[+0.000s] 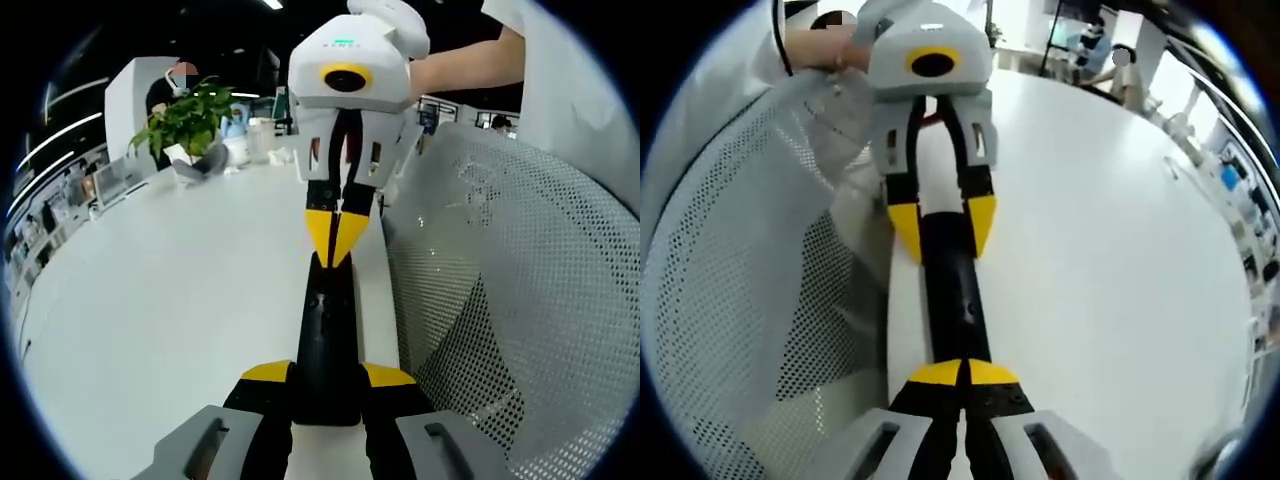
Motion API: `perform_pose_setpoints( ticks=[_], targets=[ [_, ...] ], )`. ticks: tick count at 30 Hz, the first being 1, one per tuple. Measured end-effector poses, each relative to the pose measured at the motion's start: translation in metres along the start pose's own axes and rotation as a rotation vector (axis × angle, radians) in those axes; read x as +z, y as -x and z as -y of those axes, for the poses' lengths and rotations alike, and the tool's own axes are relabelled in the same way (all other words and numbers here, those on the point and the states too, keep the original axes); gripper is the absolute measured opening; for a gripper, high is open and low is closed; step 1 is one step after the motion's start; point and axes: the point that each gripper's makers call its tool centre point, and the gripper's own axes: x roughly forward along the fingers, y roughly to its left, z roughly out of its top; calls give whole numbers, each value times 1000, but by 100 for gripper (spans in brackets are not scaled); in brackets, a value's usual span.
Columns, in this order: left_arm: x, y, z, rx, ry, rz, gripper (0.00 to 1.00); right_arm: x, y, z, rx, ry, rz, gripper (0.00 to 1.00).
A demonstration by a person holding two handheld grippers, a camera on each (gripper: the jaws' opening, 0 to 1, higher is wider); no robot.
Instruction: Press the specified remote control buttons in sequence, fully releasing each button before pressing the next.
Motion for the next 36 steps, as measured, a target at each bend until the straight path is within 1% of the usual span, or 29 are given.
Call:
perform_pose_setpoints(
  ticks=[3,7,9,11,12,13,14,15,16,21,25,28,31,36],
  targets=[
    [0,0,0,0,0,0,25,-3,1,1,-2,-4,-7,0],
    [0,0,0,0,0,1,25,-2,1,1,0,-24,1,0],
    [0,0,0,0,0,1,25,-2,0,1,-4,-14,-6,0],
    [0,0,0,0,0,1,25,-2,0,0,-7,16,-10,0],
    [0,0,0,0,0,1,25,-1,0,0,-6,10,-4,0],
    [0,0,0,0,1,1,25,5,-2,-3,10,-8,33,0],
    [0,0,0,0,1,1,25,3,-3,-2,6,-7,17,0],
    [0,0,0,0,1,1,25,3,-2,-2,7,24,1,0],
    [0,0,0,0,1,1,25,3,-2,-1,8,35,-3,0],
    [0,0,0,0,2,3,25,2,-2,0,18,28,-8,0],
    [0,0,0,-1,1,3,25,3,-3,0,30,24,-28,0],
    [0,0,0,0,3,3,25,3,-3,-1,33,38,-52,0],
    [0,0,0,0,3,3,25,2,-4,-1,29,75,-76,0],
    [0,0,0,0,4,4,25,2,-4,0,14,76,-74,0]
  ],
)
